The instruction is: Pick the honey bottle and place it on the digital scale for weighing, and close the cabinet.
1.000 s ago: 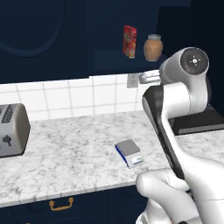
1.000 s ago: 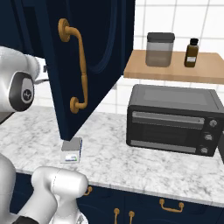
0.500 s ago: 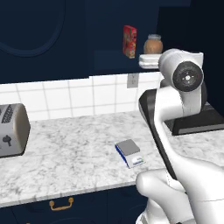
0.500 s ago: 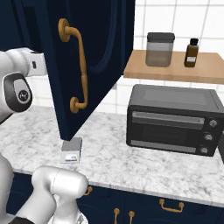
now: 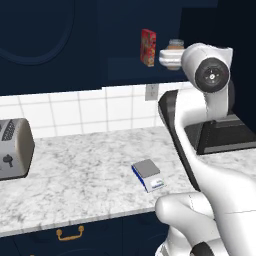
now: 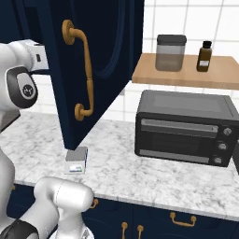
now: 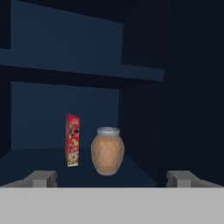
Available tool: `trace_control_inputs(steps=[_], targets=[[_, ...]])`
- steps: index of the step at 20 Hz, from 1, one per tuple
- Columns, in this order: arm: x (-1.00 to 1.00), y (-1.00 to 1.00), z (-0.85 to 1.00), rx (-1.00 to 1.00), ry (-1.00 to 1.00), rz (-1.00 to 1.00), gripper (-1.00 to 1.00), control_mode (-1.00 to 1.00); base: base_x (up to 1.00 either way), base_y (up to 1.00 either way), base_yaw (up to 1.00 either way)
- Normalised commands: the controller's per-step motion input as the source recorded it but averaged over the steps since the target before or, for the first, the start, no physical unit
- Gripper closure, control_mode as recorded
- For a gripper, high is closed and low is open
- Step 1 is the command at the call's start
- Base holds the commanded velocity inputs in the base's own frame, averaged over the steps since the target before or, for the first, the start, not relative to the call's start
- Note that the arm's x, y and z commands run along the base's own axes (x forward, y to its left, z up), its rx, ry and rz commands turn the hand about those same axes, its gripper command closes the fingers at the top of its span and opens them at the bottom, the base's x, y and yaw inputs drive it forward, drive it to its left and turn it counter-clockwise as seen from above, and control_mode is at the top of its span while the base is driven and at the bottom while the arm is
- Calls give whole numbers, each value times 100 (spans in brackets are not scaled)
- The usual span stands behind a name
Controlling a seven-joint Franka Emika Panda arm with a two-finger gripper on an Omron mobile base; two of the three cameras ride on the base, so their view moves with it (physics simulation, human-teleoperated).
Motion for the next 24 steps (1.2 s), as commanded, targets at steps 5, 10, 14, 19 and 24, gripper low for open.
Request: trace_control_inputs(steps=[5,10,14,19,24], targets=[[15,-20,0,0,1,-2,-100,-100,0,0,0],[15,-23,0,0,3,-1,-100,-100,0,0,0],[21,-6,-2,0,7,0,-100,-100,0,0,0],[38,0,-25,0,5,0,-100,-100,0,0,0],[26,0,-12,0,0,0,-100,-100,0,0,0]])
